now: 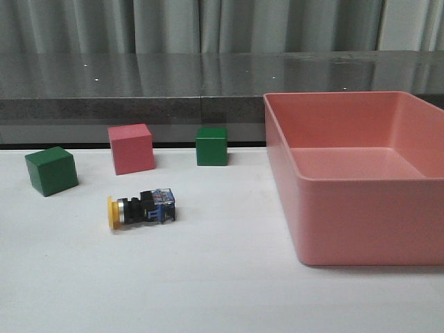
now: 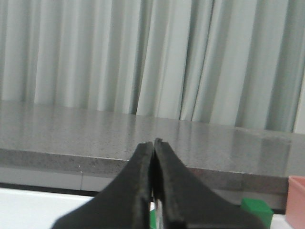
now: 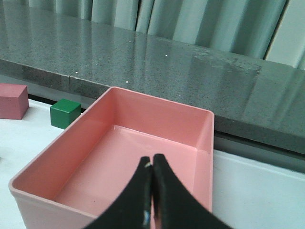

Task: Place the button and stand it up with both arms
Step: 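Withdraw the right gripper upward away from the button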

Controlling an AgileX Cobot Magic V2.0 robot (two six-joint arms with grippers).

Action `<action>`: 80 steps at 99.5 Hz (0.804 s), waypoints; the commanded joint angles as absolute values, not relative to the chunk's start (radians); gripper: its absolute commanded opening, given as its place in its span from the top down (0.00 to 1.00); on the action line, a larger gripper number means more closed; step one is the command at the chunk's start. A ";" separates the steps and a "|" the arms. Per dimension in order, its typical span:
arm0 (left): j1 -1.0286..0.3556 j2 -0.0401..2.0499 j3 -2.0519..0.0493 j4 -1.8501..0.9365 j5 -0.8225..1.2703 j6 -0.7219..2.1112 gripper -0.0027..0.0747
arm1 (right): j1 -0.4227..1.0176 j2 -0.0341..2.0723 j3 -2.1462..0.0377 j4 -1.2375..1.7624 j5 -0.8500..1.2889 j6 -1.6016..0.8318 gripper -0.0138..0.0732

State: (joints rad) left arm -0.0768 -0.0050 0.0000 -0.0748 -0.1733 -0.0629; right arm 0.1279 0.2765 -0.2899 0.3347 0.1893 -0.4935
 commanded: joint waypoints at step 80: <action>-0.210 1.246 -0.809 -0.620 0.463 0.923 0.99 | 0.123 0.284 -0.317 0.346 0.120 -0.491 0.91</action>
